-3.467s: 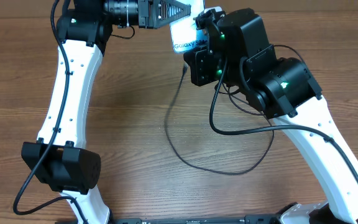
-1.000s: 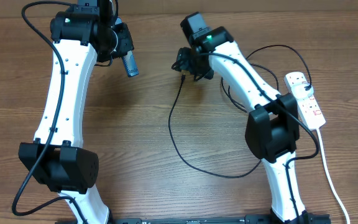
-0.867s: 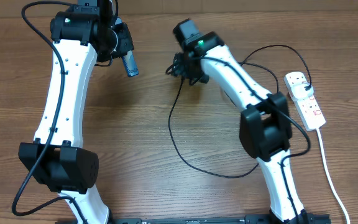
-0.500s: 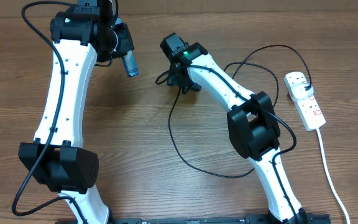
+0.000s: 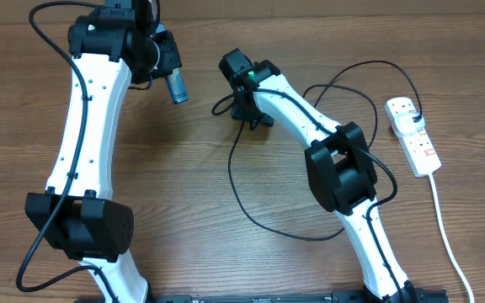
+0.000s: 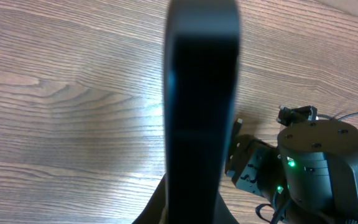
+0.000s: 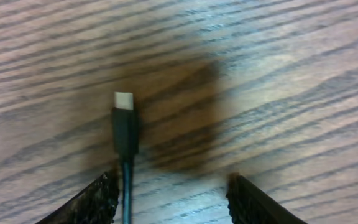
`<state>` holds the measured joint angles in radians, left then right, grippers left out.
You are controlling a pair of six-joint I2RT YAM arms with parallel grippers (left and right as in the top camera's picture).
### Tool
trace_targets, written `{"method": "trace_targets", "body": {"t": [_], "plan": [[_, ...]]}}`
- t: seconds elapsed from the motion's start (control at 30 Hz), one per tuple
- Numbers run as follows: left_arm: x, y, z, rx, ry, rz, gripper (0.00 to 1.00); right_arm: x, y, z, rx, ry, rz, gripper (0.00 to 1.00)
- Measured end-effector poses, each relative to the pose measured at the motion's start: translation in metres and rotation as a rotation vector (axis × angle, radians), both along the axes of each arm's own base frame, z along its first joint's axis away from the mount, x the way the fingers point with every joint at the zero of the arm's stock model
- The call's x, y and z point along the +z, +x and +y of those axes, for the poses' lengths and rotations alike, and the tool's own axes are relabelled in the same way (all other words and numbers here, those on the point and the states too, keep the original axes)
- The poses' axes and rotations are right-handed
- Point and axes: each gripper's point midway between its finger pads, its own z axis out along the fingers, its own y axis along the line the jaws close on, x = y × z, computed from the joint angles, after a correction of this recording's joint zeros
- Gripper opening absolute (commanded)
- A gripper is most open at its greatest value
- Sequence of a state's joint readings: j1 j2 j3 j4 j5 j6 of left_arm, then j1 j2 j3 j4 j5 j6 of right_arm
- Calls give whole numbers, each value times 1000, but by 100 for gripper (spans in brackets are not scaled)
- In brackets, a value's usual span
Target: Plug charger to phone and switch on socket
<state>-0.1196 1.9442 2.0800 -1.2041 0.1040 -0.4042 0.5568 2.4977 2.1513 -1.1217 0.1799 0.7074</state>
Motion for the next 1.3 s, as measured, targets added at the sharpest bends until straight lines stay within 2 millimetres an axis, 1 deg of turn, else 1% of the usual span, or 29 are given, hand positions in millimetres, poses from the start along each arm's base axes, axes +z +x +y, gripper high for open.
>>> {"method": "trace_targets", "body": {"t": [0.07, 0.17, 0.33, 0.4, 0.6, 0.73, 0.83, 0.93, 1.13, 1.3], "plan": [[0, 0, 0, 1, -2, 0, 4, 0, -3, -3, -11, -7, 13, 54], [0, 0, -1, 3, -6, 1, 4, 0, -13, -11, -42, -28, 55, 53], [0, 0, -1, 5, -8, 1, 4, 0, -23, -25, -87, -40, 118, 54], [0, 0, -1, 4, -9, 0, 4, 0, -24, -27, -98, -30, 134, 55], [2, 4, -2, 3, -13, -17, 4, 1, -21, -28, -113, 14, 151, 55], [2, 4, -2, 3, -13, -16, 4, 0, -9, -29, -127, 48, 124, 54], [2, 4, -2, 1, -16, -16, 4, 0, -3, -33, -140, 57, 112, 53], [3, 4, -3, 1, -17, -16, 4, 1, 1, -37, -148, 62, 105, 47], [3, 4, -3, -1, -19, -16, 4, 0, 1, -38, -151, 61, 107, 46], [3, 4, -3, -1, -19, -16, 4, 0, -1, -34, -149, 79, 119, 49]]}}
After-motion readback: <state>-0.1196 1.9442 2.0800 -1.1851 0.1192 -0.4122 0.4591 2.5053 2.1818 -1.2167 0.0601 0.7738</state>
